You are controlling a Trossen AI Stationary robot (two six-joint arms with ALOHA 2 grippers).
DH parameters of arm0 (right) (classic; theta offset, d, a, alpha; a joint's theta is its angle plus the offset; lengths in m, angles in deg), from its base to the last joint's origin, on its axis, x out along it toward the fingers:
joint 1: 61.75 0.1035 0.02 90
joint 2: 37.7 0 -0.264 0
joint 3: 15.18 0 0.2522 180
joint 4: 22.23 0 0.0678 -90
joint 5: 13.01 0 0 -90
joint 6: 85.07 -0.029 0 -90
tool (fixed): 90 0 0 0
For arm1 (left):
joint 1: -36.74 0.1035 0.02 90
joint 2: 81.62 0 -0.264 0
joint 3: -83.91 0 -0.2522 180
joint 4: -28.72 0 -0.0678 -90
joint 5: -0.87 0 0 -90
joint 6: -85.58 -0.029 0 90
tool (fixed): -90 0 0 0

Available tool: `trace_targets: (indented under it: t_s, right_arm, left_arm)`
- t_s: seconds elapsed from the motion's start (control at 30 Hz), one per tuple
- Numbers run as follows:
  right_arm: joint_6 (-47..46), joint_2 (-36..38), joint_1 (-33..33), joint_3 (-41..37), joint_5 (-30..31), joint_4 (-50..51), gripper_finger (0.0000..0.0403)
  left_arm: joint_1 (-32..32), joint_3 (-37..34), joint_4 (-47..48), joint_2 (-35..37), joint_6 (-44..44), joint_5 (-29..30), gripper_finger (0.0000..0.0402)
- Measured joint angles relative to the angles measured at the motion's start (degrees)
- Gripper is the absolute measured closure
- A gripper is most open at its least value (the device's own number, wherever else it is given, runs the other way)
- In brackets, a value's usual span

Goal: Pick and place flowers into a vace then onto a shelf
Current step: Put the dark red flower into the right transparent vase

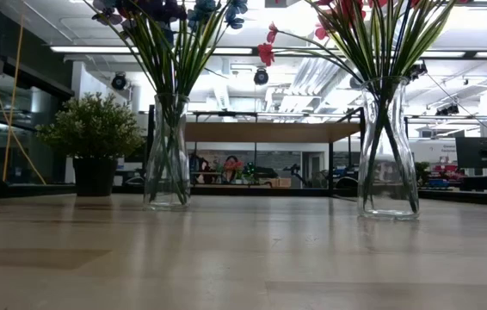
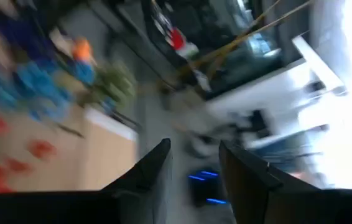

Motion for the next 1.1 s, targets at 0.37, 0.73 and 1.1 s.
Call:
trace_targets:
  t_s: [0.37, 0.73, 1.1]
  right_arm:
    - [-11.5, 9.3, -4.1, 0.1, -30.5, -22.0, 0.0279]
    - [-12.0, 8.1, -12.2, 0.1, -47.5, -31.0, 0.0279]
    - [-13.8, 2.5, -20.3, 0.0, -58.4, -31.3, 0.0279]
  left_arm:
    - [0.0, 0.0, -9.8, -2.5, -13.3, -0.9, 0.037]
    - [1.8, 0.0, -18.6, -4.7, -17.9, -4.1, 0.037]
    - [3.1, 0.0, -20.4, -4.7, -18.2, -7.7, 0.037]
